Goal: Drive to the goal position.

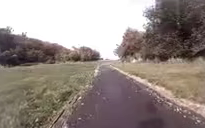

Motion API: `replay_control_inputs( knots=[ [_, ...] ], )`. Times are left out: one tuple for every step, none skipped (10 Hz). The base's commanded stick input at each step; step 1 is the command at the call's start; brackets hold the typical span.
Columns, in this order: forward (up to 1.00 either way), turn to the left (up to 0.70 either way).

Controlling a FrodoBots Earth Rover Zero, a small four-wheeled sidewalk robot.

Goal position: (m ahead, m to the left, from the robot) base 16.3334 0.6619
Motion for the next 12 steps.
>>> replay_control_inputs(
  knots=[
    [1.00, 0.00],
    [1.00, 0.00],
    [1.00, 0.00],
    [1.00, 0.00],
    [1.00, 0.00],
    [1.00, 0.00],
    [1.00, 0.00],
    [1.00, 0.00],
    [1.00, 0.00],
    [1.00, -0.36],
    [1.00, -0.28],
    [1.00, -0.04]
  ],
)
